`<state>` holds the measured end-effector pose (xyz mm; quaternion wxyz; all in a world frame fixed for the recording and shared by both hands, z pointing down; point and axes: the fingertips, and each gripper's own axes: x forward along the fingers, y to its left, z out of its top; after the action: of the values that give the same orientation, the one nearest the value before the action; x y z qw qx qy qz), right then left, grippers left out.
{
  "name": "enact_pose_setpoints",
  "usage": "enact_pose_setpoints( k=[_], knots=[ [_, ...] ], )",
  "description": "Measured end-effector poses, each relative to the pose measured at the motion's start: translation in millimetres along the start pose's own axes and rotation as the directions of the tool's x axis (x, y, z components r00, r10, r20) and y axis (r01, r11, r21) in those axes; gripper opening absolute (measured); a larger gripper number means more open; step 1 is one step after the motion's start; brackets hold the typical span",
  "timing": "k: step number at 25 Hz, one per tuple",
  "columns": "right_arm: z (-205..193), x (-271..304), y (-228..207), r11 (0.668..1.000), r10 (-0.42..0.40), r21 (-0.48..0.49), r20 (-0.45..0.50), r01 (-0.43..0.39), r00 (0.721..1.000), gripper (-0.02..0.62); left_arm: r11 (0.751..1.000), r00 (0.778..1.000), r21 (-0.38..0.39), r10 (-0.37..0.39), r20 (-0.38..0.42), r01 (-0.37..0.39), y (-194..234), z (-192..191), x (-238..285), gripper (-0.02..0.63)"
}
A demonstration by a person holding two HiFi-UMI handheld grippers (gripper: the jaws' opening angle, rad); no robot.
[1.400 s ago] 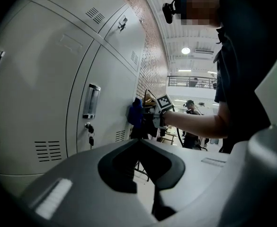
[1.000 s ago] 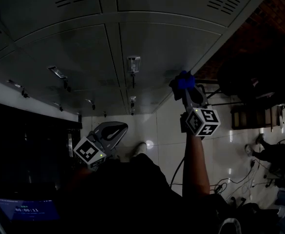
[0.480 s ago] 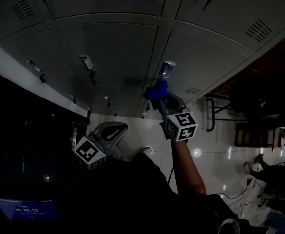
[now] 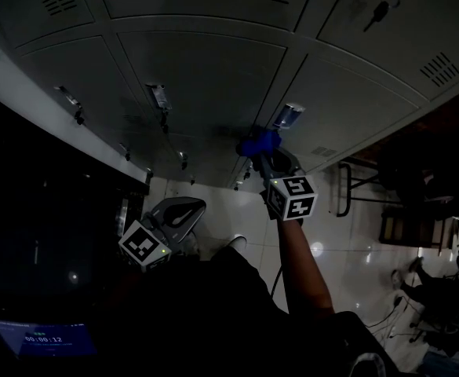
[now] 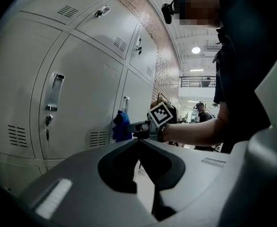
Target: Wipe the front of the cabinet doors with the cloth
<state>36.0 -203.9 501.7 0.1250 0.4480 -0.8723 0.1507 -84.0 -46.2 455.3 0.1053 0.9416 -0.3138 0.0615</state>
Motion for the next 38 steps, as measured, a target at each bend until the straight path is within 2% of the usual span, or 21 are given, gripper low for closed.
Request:
enact_pose_setpoints(
  k=[3, 6, 13, 17, 30, 38],
  knots=[
    [-7.1, -4.5, -4.7, 1.000, -0.005, 0.022, -0.006, 0.005, 1.000, 0.069, 1.000, 0.999, 0.006, -0.006, -0.032, 0.006, -0.4, -6.6, 2.3, 0.003],
    [-14.6, -10.4, -13.5, 0.999, -0.014, 0.036, -0.014, 0.015, 1.000, 0.069, 0.999, 1.000, 0.019, -0.026, -0.011, 0.026, -3.8, -7.7, 9.9, 0.005],
    [-18.7, -26.7, -25.3, 1.000, 0.003, 0.031, -0.007, -0.003, 1.000, 0.069, 0.998, 0.998, 0.016, -0.058, -0.026, 0.059, -15.9, -9.2, 30.2, 0.004],
    [-19.8, -39.4, -41.7, 0.997, 0.002, 0.077, 0.008, -0.002, 1.000, 0.069, 0.997, 0.997, 0.020, -0.072, -0.029, 0.073, -22.2, -9.7, 43.7, 0.004],
    [-25.9, -68.9, -139.6, 0.984, -0.117, 0.135, 0.007, 0.115, 0.993, 0.069, 0.995, 0.995, 0.028, -0.092, -0.046, 0.093, -46.3, -10.6, 87.4, 0.003],
    [-32.3, -119.6, -209.3, 0.952, -0.268, 0.158, 0.013, 0.263, 0.963, 0.069, 0.990, 0.989, 0.039, -0.135, -0.061, 0.138, -60.8, -9.0, 108.1, 0.004]
  ],
)
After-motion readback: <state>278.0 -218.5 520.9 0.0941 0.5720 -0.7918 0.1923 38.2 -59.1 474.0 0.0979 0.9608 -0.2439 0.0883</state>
